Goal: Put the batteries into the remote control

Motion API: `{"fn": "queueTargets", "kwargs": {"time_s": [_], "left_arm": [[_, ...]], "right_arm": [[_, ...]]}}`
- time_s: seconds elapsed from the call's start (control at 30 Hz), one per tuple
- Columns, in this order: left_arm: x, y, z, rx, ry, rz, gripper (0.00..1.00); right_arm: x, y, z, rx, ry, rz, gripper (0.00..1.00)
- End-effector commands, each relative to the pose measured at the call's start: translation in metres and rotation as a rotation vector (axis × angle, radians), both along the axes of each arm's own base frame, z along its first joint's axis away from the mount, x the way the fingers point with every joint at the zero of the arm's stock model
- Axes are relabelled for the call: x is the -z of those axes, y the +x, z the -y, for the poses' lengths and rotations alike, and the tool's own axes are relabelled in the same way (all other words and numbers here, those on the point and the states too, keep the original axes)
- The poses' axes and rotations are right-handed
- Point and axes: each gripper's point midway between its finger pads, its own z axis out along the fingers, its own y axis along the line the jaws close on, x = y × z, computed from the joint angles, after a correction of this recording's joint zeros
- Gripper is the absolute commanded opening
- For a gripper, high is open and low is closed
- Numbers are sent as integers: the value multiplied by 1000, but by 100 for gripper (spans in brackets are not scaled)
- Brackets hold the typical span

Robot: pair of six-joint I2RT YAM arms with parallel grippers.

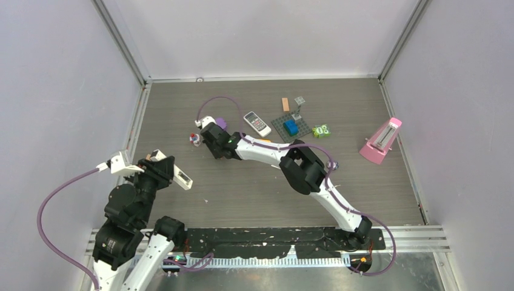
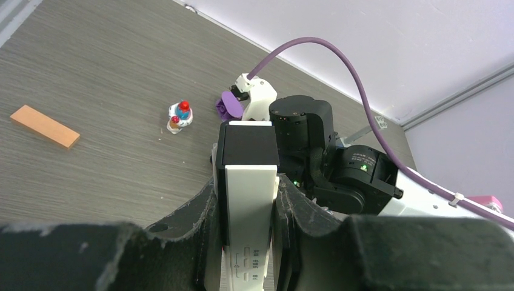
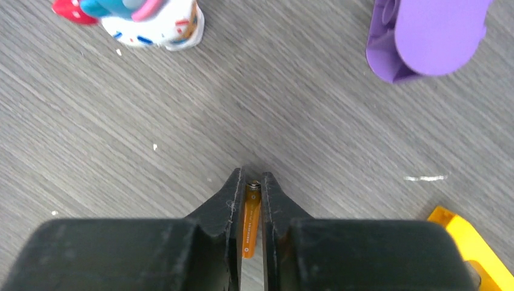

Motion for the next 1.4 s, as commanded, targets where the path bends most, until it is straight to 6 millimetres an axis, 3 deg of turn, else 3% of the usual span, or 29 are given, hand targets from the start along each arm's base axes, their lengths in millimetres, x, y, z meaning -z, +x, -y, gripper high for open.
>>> {"fn": "queueTargets", "kwargs": {"time_s": [0.0, 0.13, 0.17, 0.37, 0.6, 0.77, 0.9, 0.97, 1.1, 1.23, 1.37], "left_arm": [[-6, -1, 7, 37, -26, 29, 0], [-2, 3, 20, 99, -25, 16, 0], [0, 4, 23, 112, -27, 10, 0], [13, 9, 40, 184, -50, -20, 0], [23, 12, 52, 229, -77, -39, 0], [27, 15, 56, 241, -83, -50, 0], [28, 16, 53, 226, -76, -59, 0], [28, 16, 53, 222, -74, -63, 0], [29, 17, 53, 218, -78, -67, 0], [29, 18, 57, 235, -83, -78, 0], [32, 17, 62, 258, -98, -99, 0]], "right_arm": [[-10, -14, 22, 7, -28, -58, 10], [-15, -26, 35, -36, -48, -69, 8], [-24, -28, 35, -63, -39, -65, 8], [-23, -74, 51, -281, -83, -168, 9], [-9, -121, 106, -482, -213, -224, 9], [-5, -131, 131, -553, -269, -185, 14], [-13, -128, 133, -495, -241, -167, 32], [-25, -126, 130, -444, -190, -154, 42], [-57, -126, 127, -332, -64, -130, 51], [-76, -123, 137, -103, 42, -153, 52], [-77, -134, 150, 143, 117, -283, 48]]}}
